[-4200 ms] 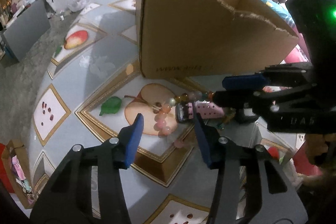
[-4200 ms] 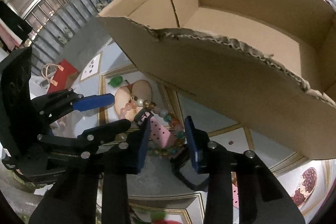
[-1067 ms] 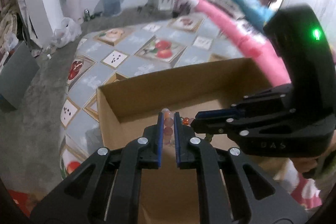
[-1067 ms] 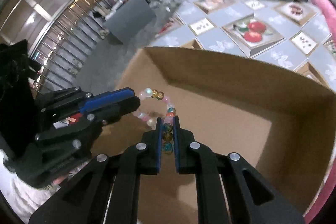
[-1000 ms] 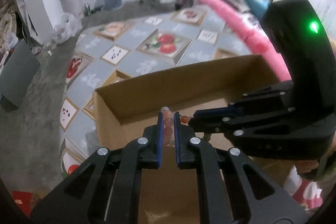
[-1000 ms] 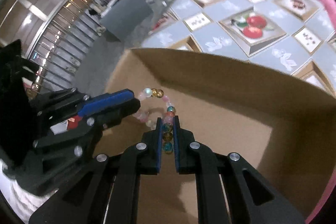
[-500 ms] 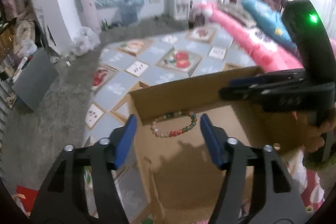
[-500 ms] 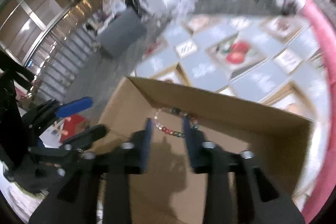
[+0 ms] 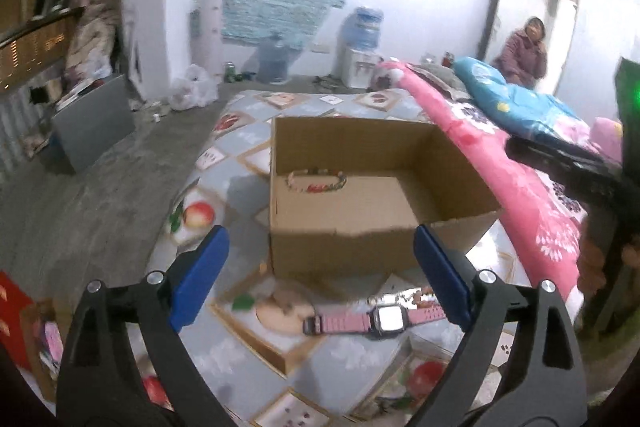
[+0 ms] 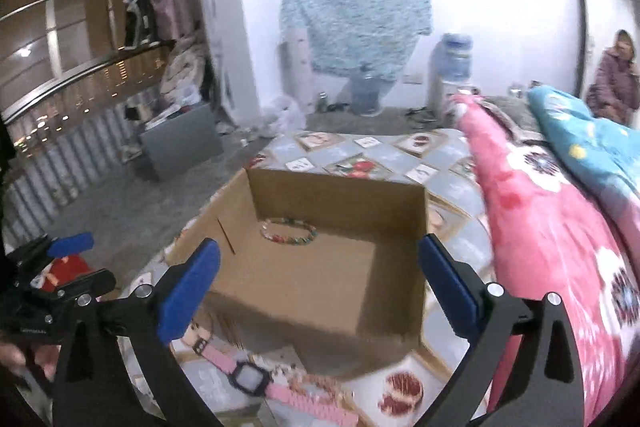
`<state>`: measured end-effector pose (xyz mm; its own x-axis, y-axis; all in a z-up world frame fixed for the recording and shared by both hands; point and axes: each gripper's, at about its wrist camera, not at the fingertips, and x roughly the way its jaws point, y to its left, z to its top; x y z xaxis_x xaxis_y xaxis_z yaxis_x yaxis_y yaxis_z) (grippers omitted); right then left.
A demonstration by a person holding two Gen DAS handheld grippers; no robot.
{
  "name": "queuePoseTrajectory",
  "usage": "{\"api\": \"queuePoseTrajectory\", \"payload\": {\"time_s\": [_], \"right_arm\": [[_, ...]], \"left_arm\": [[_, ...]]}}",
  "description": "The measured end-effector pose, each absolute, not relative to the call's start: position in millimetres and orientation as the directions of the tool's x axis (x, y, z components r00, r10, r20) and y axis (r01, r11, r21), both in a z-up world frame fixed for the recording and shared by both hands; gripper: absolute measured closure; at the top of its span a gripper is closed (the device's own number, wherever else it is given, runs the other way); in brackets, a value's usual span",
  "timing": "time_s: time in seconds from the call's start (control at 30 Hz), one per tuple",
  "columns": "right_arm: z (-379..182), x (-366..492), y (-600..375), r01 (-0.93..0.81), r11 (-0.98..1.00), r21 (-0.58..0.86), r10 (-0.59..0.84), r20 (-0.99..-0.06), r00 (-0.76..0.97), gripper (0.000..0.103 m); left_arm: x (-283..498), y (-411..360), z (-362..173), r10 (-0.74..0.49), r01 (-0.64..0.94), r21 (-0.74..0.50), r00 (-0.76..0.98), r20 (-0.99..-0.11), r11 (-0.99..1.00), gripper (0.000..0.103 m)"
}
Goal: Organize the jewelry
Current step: 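Withdraw the right gripper from the box back toward the watch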
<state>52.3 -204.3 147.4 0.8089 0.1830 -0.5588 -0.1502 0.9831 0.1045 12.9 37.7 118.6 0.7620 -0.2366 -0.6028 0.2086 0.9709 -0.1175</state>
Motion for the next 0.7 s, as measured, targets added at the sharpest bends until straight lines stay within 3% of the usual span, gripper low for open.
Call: {"api": "queuePoseTrajectory", "payload": {"time_s": [0.17,0.4,0.57,0.7], "right_arm": [[122,20,-205,-0.066,0.989,0.130,0.131,-0.592,0.795,0.006],[100,-19,-201,-0.027,0.998,0.050,0.052,-0.593,0.804,0.006],[100,-37,-196,-0.018,1.000,0.016,0.023,-0.561,0.828,0.006],[107,-43,-197,-0.007,1.000,0.004,0.008,-0.528,0.849,0.006]], "left_arm": [[-19,22,90,-0.264,0.227,-0.139,0.744,-0.614,0.964,0.013],[-39,0,54,-0.344,0.245,-0.241,0.650,-0.678,0.939,0.013],[-43,-17,50,-0.284,0.234,-0.171,0.635,-0.718,0.957,0.012],[-50,-22,61,-0.200,0.216,-0.065,0.692,-0.693,0.974,0.011]]}}
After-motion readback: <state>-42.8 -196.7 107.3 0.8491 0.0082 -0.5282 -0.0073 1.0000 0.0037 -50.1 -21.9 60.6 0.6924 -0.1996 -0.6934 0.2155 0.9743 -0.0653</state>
